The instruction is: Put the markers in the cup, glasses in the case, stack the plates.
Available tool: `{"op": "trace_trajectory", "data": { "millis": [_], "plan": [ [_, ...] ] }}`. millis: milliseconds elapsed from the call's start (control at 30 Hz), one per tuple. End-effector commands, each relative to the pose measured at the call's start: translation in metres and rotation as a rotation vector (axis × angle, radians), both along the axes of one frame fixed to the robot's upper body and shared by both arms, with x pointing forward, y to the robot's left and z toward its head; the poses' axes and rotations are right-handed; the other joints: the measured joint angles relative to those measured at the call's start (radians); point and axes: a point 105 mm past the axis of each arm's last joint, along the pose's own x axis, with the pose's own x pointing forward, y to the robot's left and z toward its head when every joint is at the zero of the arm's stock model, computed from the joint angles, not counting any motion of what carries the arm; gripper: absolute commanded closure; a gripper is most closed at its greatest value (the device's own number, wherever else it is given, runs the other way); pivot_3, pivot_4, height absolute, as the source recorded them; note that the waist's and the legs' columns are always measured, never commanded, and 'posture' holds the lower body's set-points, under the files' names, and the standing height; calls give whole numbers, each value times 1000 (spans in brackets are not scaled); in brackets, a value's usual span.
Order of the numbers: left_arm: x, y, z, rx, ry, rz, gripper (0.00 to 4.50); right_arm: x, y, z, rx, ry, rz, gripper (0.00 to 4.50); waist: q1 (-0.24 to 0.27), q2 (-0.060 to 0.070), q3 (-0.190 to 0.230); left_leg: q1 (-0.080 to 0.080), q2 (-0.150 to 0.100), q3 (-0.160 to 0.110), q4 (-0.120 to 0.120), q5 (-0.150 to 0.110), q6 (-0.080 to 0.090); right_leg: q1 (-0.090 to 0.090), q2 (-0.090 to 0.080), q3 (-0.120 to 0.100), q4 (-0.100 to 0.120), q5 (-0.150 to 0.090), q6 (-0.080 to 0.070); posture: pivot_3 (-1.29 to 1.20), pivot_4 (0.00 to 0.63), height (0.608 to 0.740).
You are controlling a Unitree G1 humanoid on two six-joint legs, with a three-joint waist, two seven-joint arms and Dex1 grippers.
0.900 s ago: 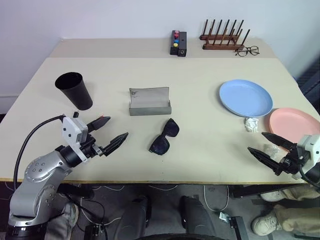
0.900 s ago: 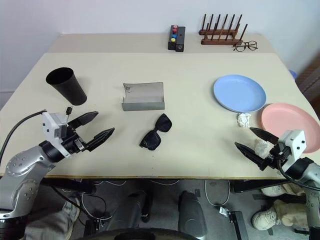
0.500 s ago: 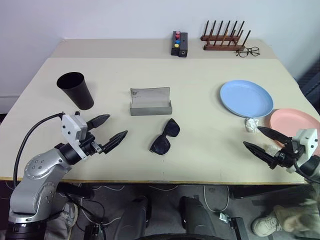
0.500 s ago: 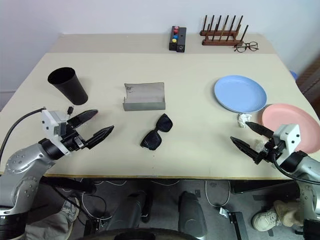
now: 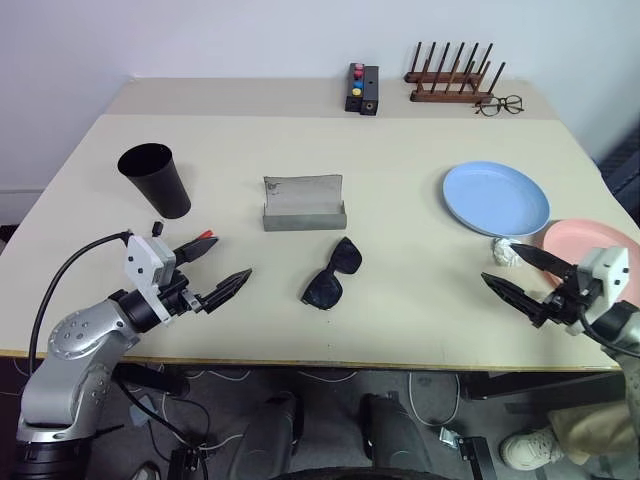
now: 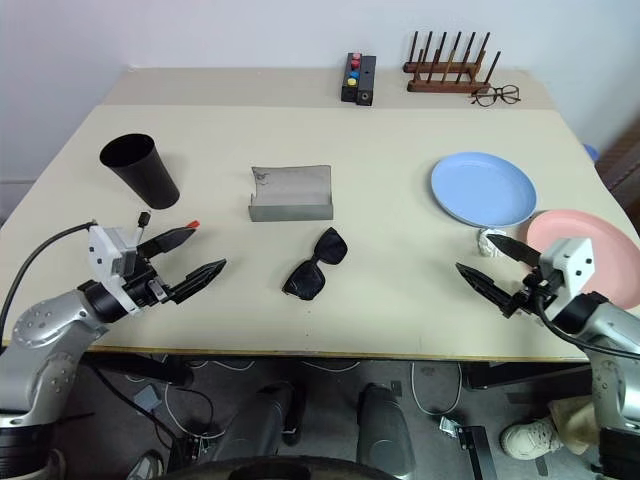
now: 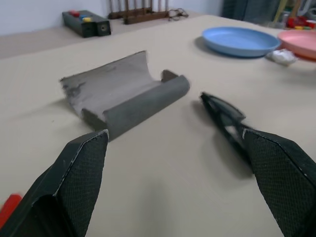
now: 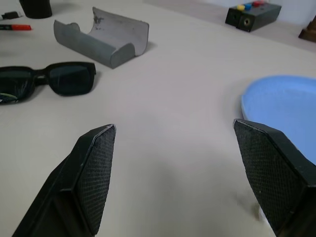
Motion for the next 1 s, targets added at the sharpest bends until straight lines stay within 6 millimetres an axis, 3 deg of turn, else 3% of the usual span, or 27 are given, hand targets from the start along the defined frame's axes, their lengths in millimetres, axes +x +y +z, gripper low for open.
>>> {"op": "trace_trajectory", "data": {
  "millis": [33, 333, 500, 633, 767, 1000],
  "plan": [
    [0, -2, 6, -9, -47, 7, 0, 0, 8, 15, -1, -50, 20, 633, 2, 0, 0, 0, 0, 0, 0, 0, 0, 0, 0, 0, 0, 0, 0, 0, 150, 740],
    [5, 17, -31, 60, -45, 97, 0, -2, 9, 7, 14, -41, 15, 633, 0, 0, 0, 0, 0, 0, -1, 0, 0, 0, 0, 0, -1, 0, 0, 0, 150, 740],
    [14, 18, -20, -10, -68, 134, 0, -2, 13, 8, 20, -43, 37, 633, 2, 0, 0, -1, 0, 0, 0, 0, 0, 0, 0, 0, -1, 0, 0, 0, 150, 740],
    [33, 28, 11, -168, -102, 232, 0, 5, 32, 18, 52, -53, 134, 633, 1, -1, 0, -1, 0, -1, 1, 0, 0, 0, 0, -1, 0, 0, 0, 0, 150, 740],
    [46, 28, 35, -250, -77, 266, 0, 15, 67, 26, 36, -41, 353, 633, -8, 0, 0, 0, 0, -1, 1, 1, 1, 1, 1, -1, 1, 1, 1, 0, 150, 740],
    [54, 24, 23, -116, 79, 308, 0, 31, 114, 42, 18, -49, 658, 633, -7, -1, 1, 0, 0, -1, 1, 2, 3, 1, 2, -1, 1, 1, 2, 0, 150, 740]
  ]
}}
